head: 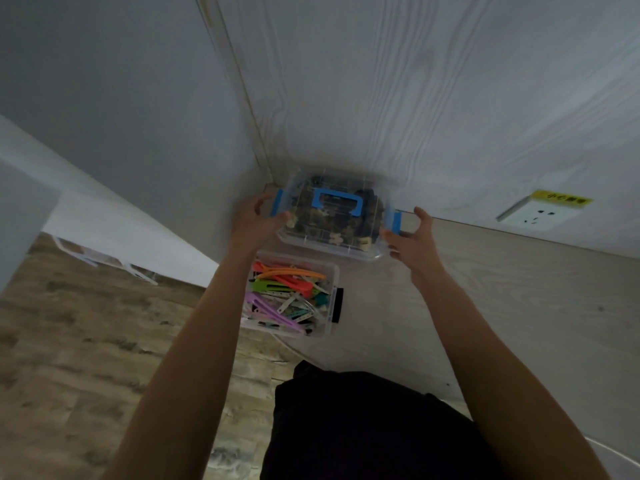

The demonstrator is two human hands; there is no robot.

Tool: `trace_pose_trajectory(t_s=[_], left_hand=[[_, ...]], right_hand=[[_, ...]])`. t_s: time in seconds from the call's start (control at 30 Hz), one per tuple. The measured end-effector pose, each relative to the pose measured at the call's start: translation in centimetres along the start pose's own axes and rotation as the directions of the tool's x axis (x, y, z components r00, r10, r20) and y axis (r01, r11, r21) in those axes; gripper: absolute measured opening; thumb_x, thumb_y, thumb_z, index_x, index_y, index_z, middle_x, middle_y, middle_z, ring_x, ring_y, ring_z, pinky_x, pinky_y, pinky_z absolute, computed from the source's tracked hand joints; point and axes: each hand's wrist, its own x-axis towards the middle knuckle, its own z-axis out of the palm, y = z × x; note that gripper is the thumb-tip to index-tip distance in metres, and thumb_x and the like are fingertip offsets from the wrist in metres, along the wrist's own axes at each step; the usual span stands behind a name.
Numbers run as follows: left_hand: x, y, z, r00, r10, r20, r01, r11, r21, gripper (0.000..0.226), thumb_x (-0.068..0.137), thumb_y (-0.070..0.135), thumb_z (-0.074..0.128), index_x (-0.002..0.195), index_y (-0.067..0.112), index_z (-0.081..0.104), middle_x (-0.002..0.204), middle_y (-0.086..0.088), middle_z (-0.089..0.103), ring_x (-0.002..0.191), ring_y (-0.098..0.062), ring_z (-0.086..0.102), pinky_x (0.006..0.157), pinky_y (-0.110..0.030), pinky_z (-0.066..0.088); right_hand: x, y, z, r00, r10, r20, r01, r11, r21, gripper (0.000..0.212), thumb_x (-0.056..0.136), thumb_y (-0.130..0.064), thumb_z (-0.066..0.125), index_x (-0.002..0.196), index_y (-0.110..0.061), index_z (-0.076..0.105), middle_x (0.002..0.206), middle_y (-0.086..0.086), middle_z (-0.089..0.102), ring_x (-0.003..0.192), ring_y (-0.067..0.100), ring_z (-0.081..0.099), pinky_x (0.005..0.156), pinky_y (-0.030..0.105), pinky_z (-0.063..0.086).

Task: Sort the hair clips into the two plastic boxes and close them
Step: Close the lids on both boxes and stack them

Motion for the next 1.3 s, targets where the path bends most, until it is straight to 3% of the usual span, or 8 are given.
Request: trace_pose_trajectory(t_s=[0.2,0.4,0.7,0.77,0.87,1.0,1.13,1.3], left_hand=[[0.4,-0.4,-0.2,0.976,-0.178,0.128,0.206,0.946,-0.252,0.068,0.079,0.019,0.073,0.136,0.003,0.040,0.122,-0.013,0.058,0.098,-0.020,0.060,0.080,-0.023,0.054],[-0.4,0.3,-0.3,0.999,0.005,0.034,-0.002,0.995,-0.097,0.043,0.079,0.017,0.072,0.120,0.009,0.061,0.104,-0.002,0.065,0.091,-0.013,0.061,0.083,-0.026,0.049],[-1.1,-0.1,1.1,0.953,0.299,0.038,-0.293,0.888,0.354,0.035,0.092,0.034,0.054,0.123,0.019,0.060,0.101,-0.005,0.062,0.088,-0.017,0.060,0.071,-0.024,0.041],[-0.9,-0.5,1.2,0.948,0.315,0.048,-0.311,0.881,0.355,0.039,0.092,0.037,0.052,0.126,0.019,0.057,0.106,-0.007,0.061,0.092,-0.020,0.061,0.074,-0.026,0.043],[-1.3,-0.9,0.8,0.932,0.356,0.065,-0.349,0.834,0.427,0.041,0.094,0.040,0.046,0.128,0.018,0.053,0.113,-0.007,0.060,0.100,-0.023,0.058,0.075,-0.029,0.042],[-4.6,-1.6,-0.9,0.898,0.437,-0.058,-0.380,0.834,0.401,0.029,0.092,0.029,0.052,0.118,0.019,0.058,0.116,-0.004,0.061,0.107,-0.025,0.053,0.083,-0.030,0.039],[-8.2,-5.0,-2.7,0.919,0.376,-0.117,-0.302,0.863,0.405,0.033,0.089,0.022,0.058,0.121,0.015,0.058,0.120,-0.012,0.059,0.108,-0.030,0.052,0.085,-0.036,0.042],[-10.5,-9.9,-3.8,0.994,0.033,-0.106,-0.011,0.979,0.202,0.050,0.090,0.032,0.057,0.136,0.018,0.041,0.128,-0.011,0.052,0.112,-0.028,0.054,0.092,-0.042,0.047]], right_hand=[[-0.6,0.4,1.4,0.973,-0.175,-0.153,0.127,0.951,-0.283,0.055,0.089,-0.020,0.060,0.137,-0.006,0.036,0.120,0.013,0.060,0.092,0.014,0.054,0.090,0.031,0.048],[-0.9,1.0,2.3,0.907,-0.372,-0.196,0.240,0.842,-0.484,0.039,0.090,-0.022,0.057,0.125,-0.007,0.051,0.116,0.011,0.062,0.093,0.019,0.060,0.080,0.033,0.050],[-0.7,1.4,2.0,0.813,-0.582,-0.010,0.271,0.394,-0.878,0.040,0.095,-0.011,0.044,0.128,0.012,0.042,0.091,0.027,0.062,0.078,0.040,0.059,0.072,0.044,0.047],[-0.8,1.2,2.0,0.827,-0.561,-0.018,0.255,0.404,-0.879,0.042,0.097,-0.013,0.042,0.132,0.009,0.038,0.097,0.027,0.062,0.084,0.040,0.059,0.075,0.044,0.047],[-2.0,1.1,1.7,0.852,-0.500,-0.155,0.233,0.628,-0.742,0.043,0.098,-0.026,0.039,0.137,-0.007,0.037,0.118,0.017,0.059,0.103,0.032,0.057,0.087,0.044,0.047],[-6.3,2.6,2.0,0.798,-0.503,-0.334,0.318,0.820,-0.475,0.029,0.096,-0.022,0.045,0.123,-0.012,0.050,0.106,0.004,0.060,0.090,0.015,0.057,0.080,0.037,0.052],[-8.5,5.2,3.2,0.939,-0.344,0.016,0.330,0.886,-0.326,0.037,0.091,-0.025,0.055,0.126,-0.015,0.046,0.118,0.001,0.055,0.099,0.012,0.056,0.085,0.033,0.052],[-9.7,7.2,5.1,0.879,-0.379,0.289,0.470,0.786,-0.401,0.042,0.092,-0.025,0.055,0.131,-0.014,0.044,0.138,0.005,0.043,0.121,0.018,0.048,0.097,0.036,0.046]])
